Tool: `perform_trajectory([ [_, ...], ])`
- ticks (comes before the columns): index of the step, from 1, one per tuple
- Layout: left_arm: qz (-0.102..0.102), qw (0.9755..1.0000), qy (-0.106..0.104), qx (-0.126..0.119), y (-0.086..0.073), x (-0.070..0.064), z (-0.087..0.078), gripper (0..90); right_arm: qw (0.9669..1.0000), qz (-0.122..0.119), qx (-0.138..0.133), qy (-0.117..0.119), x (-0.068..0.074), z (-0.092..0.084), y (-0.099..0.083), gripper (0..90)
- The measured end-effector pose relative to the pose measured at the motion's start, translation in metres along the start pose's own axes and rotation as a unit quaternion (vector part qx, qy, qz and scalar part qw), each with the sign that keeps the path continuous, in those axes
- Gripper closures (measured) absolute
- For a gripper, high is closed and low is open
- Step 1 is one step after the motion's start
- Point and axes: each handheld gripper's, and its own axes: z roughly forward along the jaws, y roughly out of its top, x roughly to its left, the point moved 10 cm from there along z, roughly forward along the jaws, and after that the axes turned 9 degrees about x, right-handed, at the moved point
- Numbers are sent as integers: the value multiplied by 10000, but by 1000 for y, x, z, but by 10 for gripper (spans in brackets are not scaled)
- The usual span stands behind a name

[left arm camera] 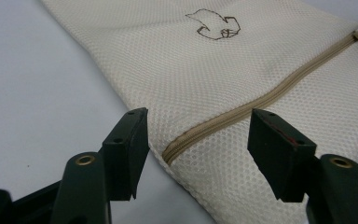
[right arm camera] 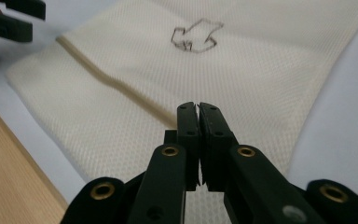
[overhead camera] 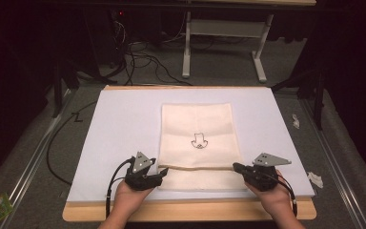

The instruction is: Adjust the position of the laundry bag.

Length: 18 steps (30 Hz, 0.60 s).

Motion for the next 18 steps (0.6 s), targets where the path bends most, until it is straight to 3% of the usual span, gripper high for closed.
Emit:
perform_trajectory([
  [1, 0, 10000, 0, 0, 0, 0, 0, 389, 10000, 0, 0, 0, 0, 0, 0, 869],
  [3, 8, 10000, -3, -12, 0, 0, -1, 387, 9995, 170, 9, -268, -16, -2, -3, 853],
  [6, 14, 9999, -51, -90, 1, 0, 0, 381, 9960, 679, 213, -546, -48, 2, -20, 765],
  [7, 14, 9999, -51, -90, 1, 0, 0, 378, 9960, 679, 213, -546, -48, 2, -20, 765],
  [8, 26, 9999, -52, -130, 2, 1, 0, 376, 9945, 884, 336, -441, -54, 7, -25, 709],
  [10, 17, 9999, -59, -139, 2, 2, -1, 375, 9931, 1005, 406, -457, -56, 11, -28, 662],
  [18, 23, 9998, -30, -210, 6, 0, -5, 366, 9931, 949, 585, -376, -49, 22, -32, 618],
])
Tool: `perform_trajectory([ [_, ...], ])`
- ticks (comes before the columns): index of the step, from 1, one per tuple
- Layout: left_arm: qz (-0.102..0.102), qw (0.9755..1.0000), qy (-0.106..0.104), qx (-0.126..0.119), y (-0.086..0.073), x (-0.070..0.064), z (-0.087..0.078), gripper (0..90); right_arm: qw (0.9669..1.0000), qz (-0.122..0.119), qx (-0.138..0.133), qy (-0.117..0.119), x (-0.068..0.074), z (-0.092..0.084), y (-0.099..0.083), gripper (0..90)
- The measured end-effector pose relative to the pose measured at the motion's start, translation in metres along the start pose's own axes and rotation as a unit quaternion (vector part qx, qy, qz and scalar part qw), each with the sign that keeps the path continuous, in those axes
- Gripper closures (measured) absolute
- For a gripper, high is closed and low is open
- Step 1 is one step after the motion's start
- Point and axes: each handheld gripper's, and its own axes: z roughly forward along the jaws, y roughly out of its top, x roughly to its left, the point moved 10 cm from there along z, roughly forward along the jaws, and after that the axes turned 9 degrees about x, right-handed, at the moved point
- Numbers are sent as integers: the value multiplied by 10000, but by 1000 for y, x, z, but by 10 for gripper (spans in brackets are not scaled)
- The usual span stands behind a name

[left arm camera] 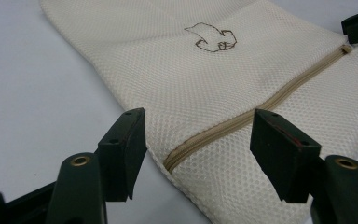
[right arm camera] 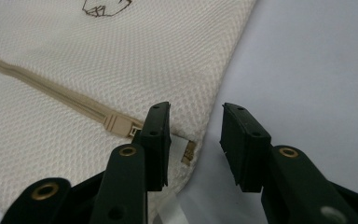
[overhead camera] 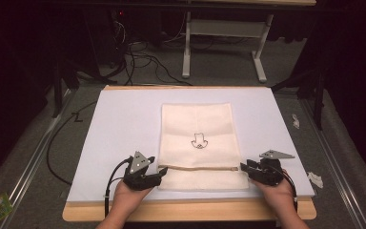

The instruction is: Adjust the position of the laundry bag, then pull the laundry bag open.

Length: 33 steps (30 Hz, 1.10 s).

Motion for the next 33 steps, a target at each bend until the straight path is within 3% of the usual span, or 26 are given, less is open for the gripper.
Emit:
perform_trajectory([
  [6, 34, 10000, -61, -53, 1, -6, 6, 368, 10000, -16, 30, -42, 3, 4, -3, 607],
  [9, 64, 10000, 46, -36, 1, -7, 8, 374, 9999, -39, 84, -57, 5, 4, -4, 667],
  [12, 29, 10000, -22, -70, 2, -11, 6, 373, 9995, -235, 159, -164, 9, 4, -6, 718],
  [17, 112, 9998, 23, -149, 5, -14, 4, 374, 9990, -369, 185, -186, 11, 4, -6, 772],
  [18, 133, 9998, 41, -171, 6, -15, 3, 373, 9984, -506, 205, -139, 14, 4, -6, 822],
  [21, 73, 9998, 2, -187, 7, -18, 2, 385, 9978, -609, 213, -143, 15, 4, -6, 842],
  [23, 45, 9998, -148, -91, 8, -25, 3, 390, 9978, -619, 200, -107, 15, 3, -6, 847],
  [26, -50, 9983, -582, -14, 13, -45, 12, 432, 9976, -681, 132, -27, 17, -1, -4, 852],
  [27, -40, 9961, -877, 133, 18, -64, 25, 443, 9971, -762, 14, 62, 20, -7, 0, 853],
  [28, 50, 9951, -962, 228, 20, -75, 32, 448, 9967, -807, -47, 62, 20, -10, 1, 852],
  [29, 50, 9951, -962, 228, 20, -75, 32, 456, 9967, -807, -47, 62, 20, -10, 1, 852],
  [31, 180, 9917, -1209, 391, 25, -98, 46, 481, 9965, -819, -162, 84, 22, -16, 5, 852],
  [33, 132, 9880, -1481, 417, 34, -116, 59, 545, 9959, -861, -270, 91, 24, -20, 8, 852],
])
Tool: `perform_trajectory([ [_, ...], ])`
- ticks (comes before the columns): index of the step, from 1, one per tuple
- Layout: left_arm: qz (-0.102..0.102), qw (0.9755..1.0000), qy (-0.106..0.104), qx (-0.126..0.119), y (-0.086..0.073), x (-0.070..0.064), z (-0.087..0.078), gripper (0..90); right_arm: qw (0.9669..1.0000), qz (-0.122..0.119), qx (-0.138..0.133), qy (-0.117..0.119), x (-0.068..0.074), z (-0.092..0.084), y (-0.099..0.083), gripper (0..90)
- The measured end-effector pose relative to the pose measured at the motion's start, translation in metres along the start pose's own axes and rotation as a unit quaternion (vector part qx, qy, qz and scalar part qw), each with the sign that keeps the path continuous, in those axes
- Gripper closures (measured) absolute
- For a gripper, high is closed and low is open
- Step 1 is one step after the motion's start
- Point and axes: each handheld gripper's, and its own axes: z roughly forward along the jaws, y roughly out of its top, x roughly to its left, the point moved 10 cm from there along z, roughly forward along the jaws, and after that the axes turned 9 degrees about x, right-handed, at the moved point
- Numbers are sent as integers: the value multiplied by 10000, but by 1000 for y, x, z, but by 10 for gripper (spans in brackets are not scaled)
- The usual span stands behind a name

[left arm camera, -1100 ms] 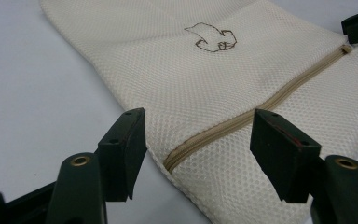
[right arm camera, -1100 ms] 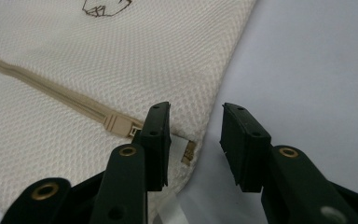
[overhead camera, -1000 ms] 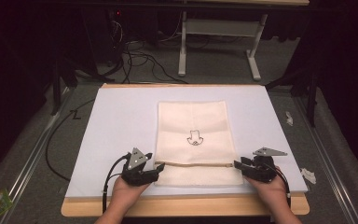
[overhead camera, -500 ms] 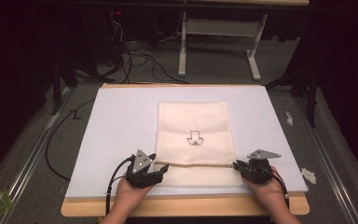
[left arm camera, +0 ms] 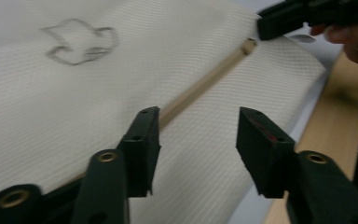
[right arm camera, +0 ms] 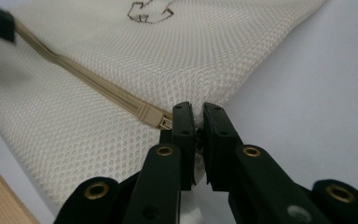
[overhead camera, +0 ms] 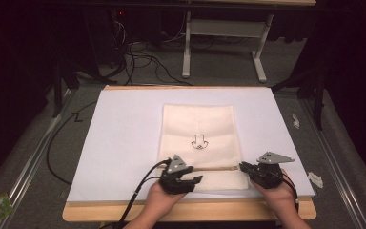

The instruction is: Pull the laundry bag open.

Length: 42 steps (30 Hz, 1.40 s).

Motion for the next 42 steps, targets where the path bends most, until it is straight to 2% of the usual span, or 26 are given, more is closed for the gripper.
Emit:
perform_trajectory([
  [1, -25, 9999, -115, -44, 6, -6, 7, 595, 10000, -11, -85, -3, 2, -3, 3, 852],
  [3, -25, 9997, -249, -56, 17, -15, 22, 624, 9999, -35, -151, 0, 4, -6, 5, 852],
  [7, -370, 9982, -479, 5, 30, -26, 51, 617, 9996, -54, -260, 45, 6, -10, 8, 852],
  [11, -421, 9984, -380, -63, 40, -29, 64, 622, 9993, -93, -357, 72, 9, -13, 11, 852],
  [13, -399, 9986, -322, -130, 43, -30, 67, 668, 9991, -90, -399, 83, 10, -14, 13, 853],
  [16, -411, 9984, -332, -221, 46, -31, 69, 734, 9989, -94, -454, 73, 10, -16, 15, 853],
  [21, -256, 9982, -331, -421, 50, -34, 66, 821, 9988, -85, -475, 62, 11, -18, 15, 853],
  [25, -171, 9978, -339, -553, 54, -37, 63, 862, 9989, -113, -459, 31, 12, -16, 15, 853],
  [27, -170, 9978, -326, -545, 54, -38, 63, 871, 9989, -120, -452, 20, 12, -16, 15, 853],
  [30, -125, 9982, -217, -547, 54, -37, 62, 874, 9987, -140, -481, 16, 12, -16, 16, 853],
  [36, -180, 9982, -169, -549, 53, -32, 58, 876, 9988, -175, -462, -2, 15, -17, 16, 856],
  [37, -226, 9982, -54, -559, 52, -27, 56, 877, 9988, -170, -465, -6, 14, -18, 16, 857],
  [38, -226, 9982, -54, -559, 52, -27, 56, 877, 9988, -170, -465, -6, 14, -18, 16, 857],
  [40, -378, 9978, -67, -536, 48, -19, 55, 877, 9986, -124, -509, -41, 12, -20, 17, 858],
  [42, -419, 9978, 27, -514, 44, -11, 52, 877, 9986, -66, -521, -53, 8, -22, 15, 858],
])
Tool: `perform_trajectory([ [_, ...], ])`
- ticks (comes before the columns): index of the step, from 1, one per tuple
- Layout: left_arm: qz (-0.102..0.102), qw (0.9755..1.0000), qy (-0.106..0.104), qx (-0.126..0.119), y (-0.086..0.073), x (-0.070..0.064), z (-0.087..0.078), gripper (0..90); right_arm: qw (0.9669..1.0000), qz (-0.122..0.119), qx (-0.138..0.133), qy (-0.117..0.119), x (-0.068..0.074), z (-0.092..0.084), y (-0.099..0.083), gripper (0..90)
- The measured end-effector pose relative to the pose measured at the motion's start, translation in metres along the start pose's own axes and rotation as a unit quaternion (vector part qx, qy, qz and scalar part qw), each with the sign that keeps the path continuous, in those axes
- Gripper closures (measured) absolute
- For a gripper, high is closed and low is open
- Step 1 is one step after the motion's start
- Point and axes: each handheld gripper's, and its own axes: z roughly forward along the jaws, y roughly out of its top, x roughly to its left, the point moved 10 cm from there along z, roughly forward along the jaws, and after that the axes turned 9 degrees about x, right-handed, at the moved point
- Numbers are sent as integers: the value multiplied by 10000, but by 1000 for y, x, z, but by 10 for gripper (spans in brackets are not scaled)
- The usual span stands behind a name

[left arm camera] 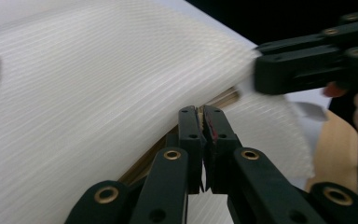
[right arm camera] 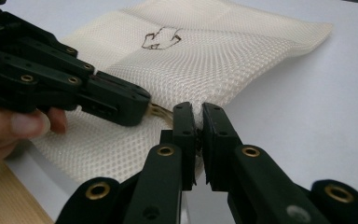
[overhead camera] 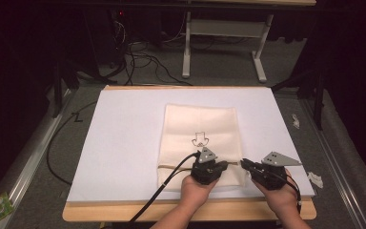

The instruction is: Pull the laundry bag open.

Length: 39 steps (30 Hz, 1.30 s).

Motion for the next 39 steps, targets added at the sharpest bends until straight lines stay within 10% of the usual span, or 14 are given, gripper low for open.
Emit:
perform_trajectory([
  [6, 202, 9996, 148, 121, -7, 8, -13, 877, 10000, -20, 7, 51, 1, 0, -1, 858],
  [16, -307, 9976, 583, 224, -37, 74, -70, 876, 9998, 176, -79, -12, -11, -7, -2, 858],
  [20, 2, 9962, 757, 427, -42, 78, -83, 876, 10000, 14, 17, 27, 0, -2, -2, 858],
  [39, -174, 9961, 800, 323, -45, 89, -97, 877, 10000, 17, 6, 87, 4, -1, 2, 860],
])
